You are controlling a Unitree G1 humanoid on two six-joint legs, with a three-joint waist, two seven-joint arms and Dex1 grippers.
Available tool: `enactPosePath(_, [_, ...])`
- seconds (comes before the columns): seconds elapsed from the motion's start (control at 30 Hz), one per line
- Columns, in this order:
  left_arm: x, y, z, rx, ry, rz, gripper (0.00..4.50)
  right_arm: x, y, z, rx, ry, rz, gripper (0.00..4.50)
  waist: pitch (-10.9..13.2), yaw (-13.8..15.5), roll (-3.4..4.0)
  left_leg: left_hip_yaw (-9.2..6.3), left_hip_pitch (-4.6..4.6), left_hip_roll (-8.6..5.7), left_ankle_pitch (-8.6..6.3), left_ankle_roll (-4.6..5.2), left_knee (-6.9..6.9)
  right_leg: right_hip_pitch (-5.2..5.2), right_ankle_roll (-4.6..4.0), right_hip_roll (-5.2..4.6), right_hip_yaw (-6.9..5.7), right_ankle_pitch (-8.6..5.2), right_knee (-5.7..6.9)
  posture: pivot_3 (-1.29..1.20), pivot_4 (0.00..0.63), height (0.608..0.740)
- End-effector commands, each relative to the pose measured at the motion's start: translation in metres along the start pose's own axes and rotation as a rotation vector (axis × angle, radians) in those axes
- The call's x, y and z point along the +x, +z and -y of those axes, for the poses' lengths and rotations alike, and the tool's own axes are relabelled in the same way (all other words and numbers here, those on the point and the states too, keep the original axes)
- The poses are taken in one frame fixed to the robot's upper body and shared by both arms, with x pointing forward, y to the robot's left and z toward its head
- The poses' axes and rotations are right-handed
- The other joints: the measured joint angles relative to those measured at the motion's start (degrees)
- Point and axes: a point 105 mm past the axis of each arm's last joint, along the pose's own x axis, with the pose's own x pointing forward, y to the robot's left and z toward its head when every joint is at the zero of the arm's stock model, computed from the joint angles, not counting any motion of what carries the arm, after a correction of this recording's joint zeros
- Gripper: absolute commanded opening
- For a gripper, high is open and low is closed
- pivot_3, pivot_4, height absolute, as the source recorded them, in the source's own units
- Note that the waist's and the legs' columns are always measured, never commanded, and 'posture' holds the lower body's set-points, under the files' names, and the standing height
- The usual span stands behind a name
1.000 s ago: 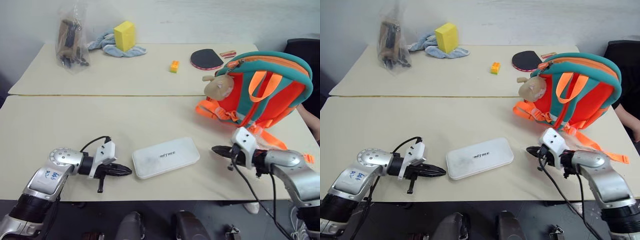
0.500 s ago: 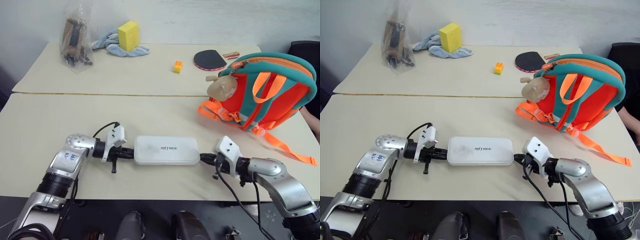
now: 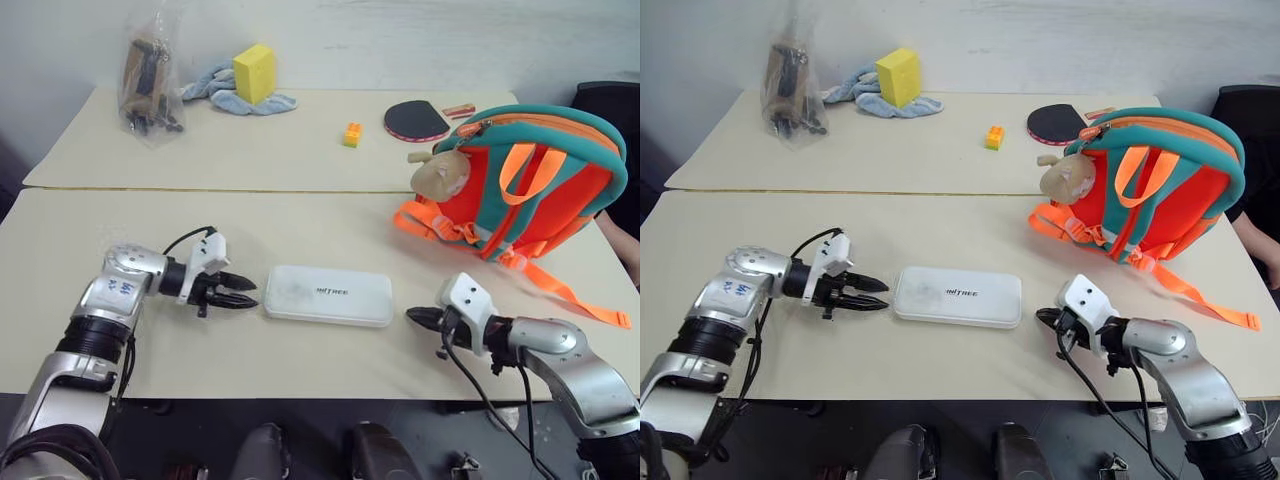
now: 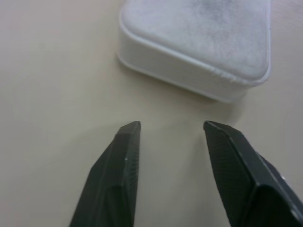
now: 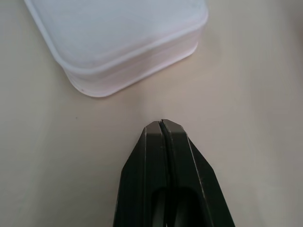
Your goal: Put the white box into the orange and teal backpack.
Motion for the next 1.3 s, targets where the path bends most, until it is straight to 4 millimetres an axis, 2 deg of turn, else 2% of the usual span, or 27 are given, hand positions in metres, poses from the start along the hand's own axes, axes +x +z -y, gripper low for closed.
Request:
enactPosePath(0.03, [-0.007, 0.003, 0.0, -0.211, -0.031, 0.027, 3.45, -0.001, 0.011, 0.006, -0.05, -0.012, 0.029, 0.0, 0.0, 0.1, 0.0, 0.0, -0.01, 0.0, 0.0, 0.0, 0.01, 0.0, 0.0, 0.0, 0.0, 0.0, 0.01, 0.0, 0.15, 0.74])
enactPosePath(0.13, [-0.003, 0.012, 0.006, -0.379, -0.091, 0.066, 4.34, 0.002, 0.013, 0.007, -0.066, -0.016, 0.031, 0.0, 0.0, 0.1, 0.0, -0.01, -0.07, 0.0, 0.01, -0.01, 0.01, -0.07, 0.0, -0.01, 0.0, 0.0, 0.05, 0.0, 0.15, 0.74])
enactPosePath(0.17, [0.0, 0.013, 0.007, -0.469, -0.101, 0.078, 4.47, 0.003, 0.014, 0.008, -0.076, -0.018, 0.031, 0.0, 0.0, 0.2, 0.0, -0.01, -0.08, -0.01, 0.01, -0.01, 0.01, -0.09, 0.0, -0.02, 0.0, 0.0, 0.05, 0.0, 0.15, 0.74])
enactPosePath(0.37, [0.017, 0.0, 0.007, -0.73, -0.087, 0.013, 4.47, 0.008, 0.019, 0.011, -0.095, -0.022, 0.045, 0.0, 0.0, 0.4, 0.0, -0.01, -0.08, -0.04, 0.01, -0.02, 0.05, -0.07, 0.0, -0.06, 0.0, 0.0, 0.05, 0.0, 0.15, 0.74])
enactPosePath(0.5, [0.043, -0.005, 0.017, -0.777, -0.127, -0.039, 4.47, 0.013, 0.02, 0.01, -0.114, -0.018, 0.047, 0.0, -0.1, 0.7, 0.04, -0.02, 0.0, -0.09, 0.01, -0.01, 0.09, 0.04, 0.0, -0.13, -0.01, 0.0, 0.05, 0.0, 0.15, 0.74])
enactPosePath(0.63, [0.072, -0.002, 0.026, -0.79, -0.177, -0.052, 4.47, 0.017, 0.021, 0.011, -0.118, -0.02, 0.053, 0.0, -0.3, 1.4, 0.18, -0.12, 0.05, -0.25, -0.02, 0.05, 0.13, 0.18, 0.0, -0.31, -0.13, 0.0, 0.03, 0.0, 0.15, 0.74])
enactPosePath(0.73, [0.096, 0.004, 0.02, -0.817, -0.133, -0.011, 4.47, 0.017, 0.02, 0.011, -0.122, -0.023, 0.049, 0.0, -0.6, 2.4, 0.53, -0.15, 0.05, -0.42, -0.05, 0.21, 0.2, 0.25, 0.02, -0.5, -0.17, 0.0, 0.03, 0.0, 0.15, 0.74])
enactPosePath(0.8, [0.105, 0.013, 0.022, -0.842, -0.161, 0.024, 4.47, 0.017, 0.018, 0.012, -0.127, -0.026, 0.043, 0.0, -0.7, 2.7, 0.63, -0.24, 0.1, -0.58, -0.06, 0.42, 0.29, 0.37, 0.03, -0.78, -0.43, -0.01, 0.07, 0.0, 0.15, 0.74])
enactPosePath(0.93, [0.108, 0.037, 0.027, -0.881, -0.242, 0.09, 4.47, 0.015, 0.016, 0.013, -0.131, -0.033, 0.038, 0.0, -0.7, 2.7, 0.61, -0.57, 0.21, -0.7, -0.18, 0.85, 0.28, 1.0, 0.27, -0.95, -0.79, 0.11, -0.4, 0.0, 0.15, 0.74])
enactPosePath(1.13, [0.108, 0.057, 0.033, -0.882, -0.31, 0.11, 4.47, 0.016, 0.013, 0.013, -0.129, -0.043, 0.033, 0.0, -0.7, 2.3, 0.59, -1.12, 0.05, -0.86, -0.01, 0.5, 0.17, 1.11, 0.26, -1.05, -1.31, 0.11, -0.6, 0.0, 0.15, 0.74])
enactPosePath(1.23, [0.105, 0.06, 0.033, -0.843, -0.307, 0.09, 4.47, 0.015, 0.012, 0.014, -0.135, -0.05, 0.03, 0.0, -0.7, 2.3, 0.56, -1.15, -0.02, -0.88, -0.01, 0.49, 0.16, 1.11, 0.27, -1.06, -1.34, 0.11, -0.65, 0.0, 0.15, 0.74])
enactPosePath(1.3, [0.095, 0.057, 0.028, -0.806, -0.275, 0.067, 4.47, 0.014, 0.012, 0.014, -0.138, -0.052, 0.028, 0.0, -0.7, 2.1, 0.55, -1.16, -0.02, -0.89, -0.01, 0.49, 0.16, 1.13, 0.27, -1.06, -1.34, 0.11, -0.69, 0.0, 0.15, 0.74])
